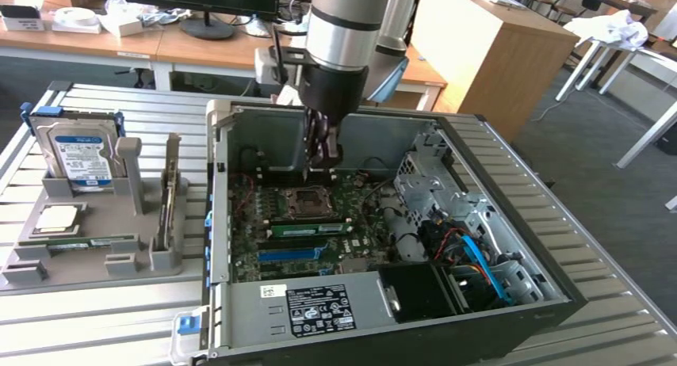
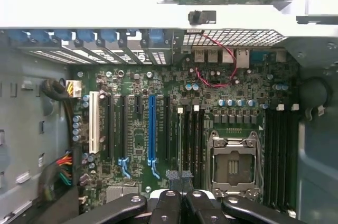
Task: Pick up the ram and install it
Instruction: 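Press down the ram until it locks into place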
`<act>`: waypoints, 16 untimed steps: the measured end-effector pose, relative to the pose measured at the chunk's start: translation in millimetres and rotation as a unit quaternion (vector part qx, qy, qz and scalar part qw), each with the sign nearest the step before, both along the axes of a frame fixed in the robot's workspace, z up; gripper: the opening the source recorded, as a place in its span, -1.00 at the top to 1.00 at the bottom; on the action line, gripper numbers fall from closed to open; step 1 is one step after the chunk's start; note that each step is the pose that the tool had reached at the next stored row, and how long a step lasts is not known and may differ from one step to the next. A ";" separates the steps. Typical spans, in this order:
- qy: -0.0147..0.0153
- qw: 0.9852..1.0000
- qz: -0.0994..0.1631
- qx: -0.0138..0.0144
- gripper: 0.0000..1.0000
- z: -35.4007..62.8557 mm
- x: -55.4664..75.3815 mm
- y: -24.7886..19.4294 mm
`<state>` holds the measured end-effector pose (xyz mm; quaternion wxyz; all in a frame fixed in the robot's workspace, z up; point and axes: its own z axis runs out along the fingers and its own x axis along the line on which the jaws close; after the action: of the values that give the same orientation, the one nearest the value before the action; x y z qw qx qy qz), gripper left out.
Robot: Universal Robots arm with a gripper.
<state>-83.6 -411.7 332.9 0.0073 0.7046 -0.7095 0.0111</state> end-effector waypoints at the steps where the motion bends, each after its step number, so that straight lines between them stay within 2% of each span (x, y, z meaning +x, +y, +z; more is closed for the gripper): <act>1: 0.000 1.000 0.000 0.000 0.80 1.5 0.0 0.0; 12: 0.000 1.000 0.000 -0.001 0.80 20.6 0.0 0.0; 16: 0.000 1.000 0.000 -0.001 0.80 20.9 0.0 0.0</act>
<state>-83.6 -411.7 353.8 0.0080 0.7046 -0.7095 0.0118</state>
